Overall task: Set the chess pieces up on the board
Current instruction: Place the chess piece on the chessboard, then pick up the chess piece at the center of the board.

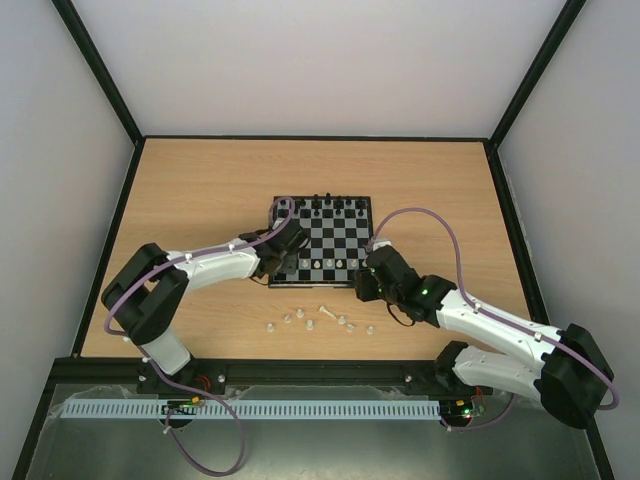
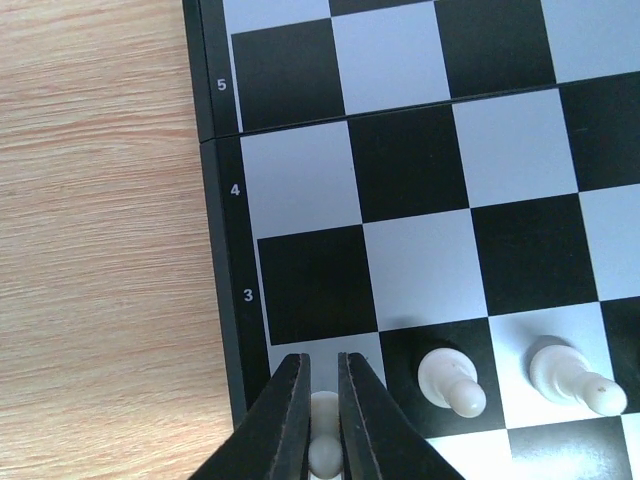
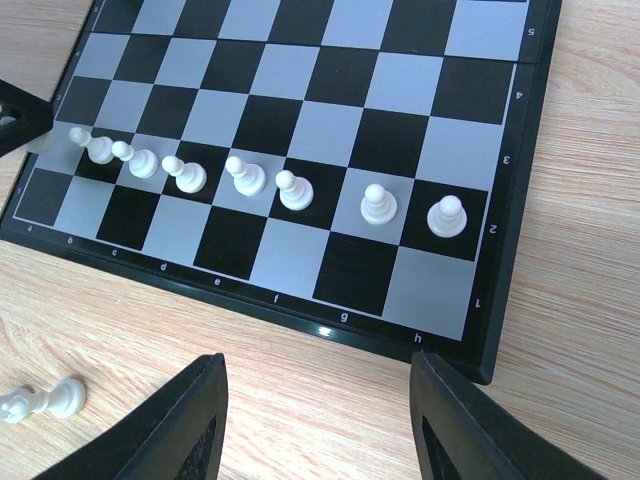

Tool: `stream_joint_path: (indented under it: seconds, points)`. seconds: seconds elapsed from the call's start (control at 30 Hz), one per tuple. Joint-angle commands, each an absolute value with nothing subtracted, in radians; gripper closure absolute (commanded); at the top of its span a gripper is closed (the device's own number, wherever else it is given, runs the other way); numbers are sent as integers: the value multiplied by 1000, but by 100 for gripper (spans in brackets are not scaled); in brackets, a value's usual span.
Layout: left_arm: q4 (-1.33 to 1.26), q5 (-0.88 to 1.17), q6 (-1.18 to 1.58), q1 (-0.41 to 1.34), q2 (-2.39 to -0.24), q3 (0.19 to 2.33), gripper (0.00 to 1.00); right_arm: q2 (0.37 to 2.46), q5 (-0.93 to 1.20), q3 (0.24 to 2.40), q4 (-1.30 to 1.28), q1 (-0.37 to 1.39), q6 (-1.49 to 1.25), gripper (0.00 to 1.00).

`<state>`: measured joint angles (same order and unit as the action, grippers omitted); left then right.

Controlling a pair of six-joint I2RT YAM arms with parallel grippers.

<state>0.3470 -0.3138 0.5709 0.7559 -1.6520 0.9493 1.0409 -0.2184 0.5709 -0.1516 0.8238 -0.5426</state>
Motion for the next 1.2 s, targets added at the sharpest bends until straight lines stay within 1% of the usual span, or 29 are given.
stream_joint_path:
  seconds: [0.0,0.27,0.43,0.63,0.73,1.0,1.17]
  points:
    - [330,-310,563,749,-1675,962,89,1049,-221,560,-150,821,-545,49]
    - [325,-304,563,749,-1689,959,84,1051,-219,558,-150,821,-545,49]
    - [331,-310,567,749,-1682,952,83,1051,-216,557,-149,821,-545,49]
    - [354,-333,565,749,-1614,956,76,1054,-218,554,-147,822,-546,49]
    - [367,-339,552,748,-1544,964,70,1056,-218,555,-147,822,-545,49]
    - [357,-266,495,750,-1300,942,48,1055,-207,588,-205,822,-550,49]
    - [289,-185,494,751,-1221,903,21,1047,-173,626,-303,824,-602,49]
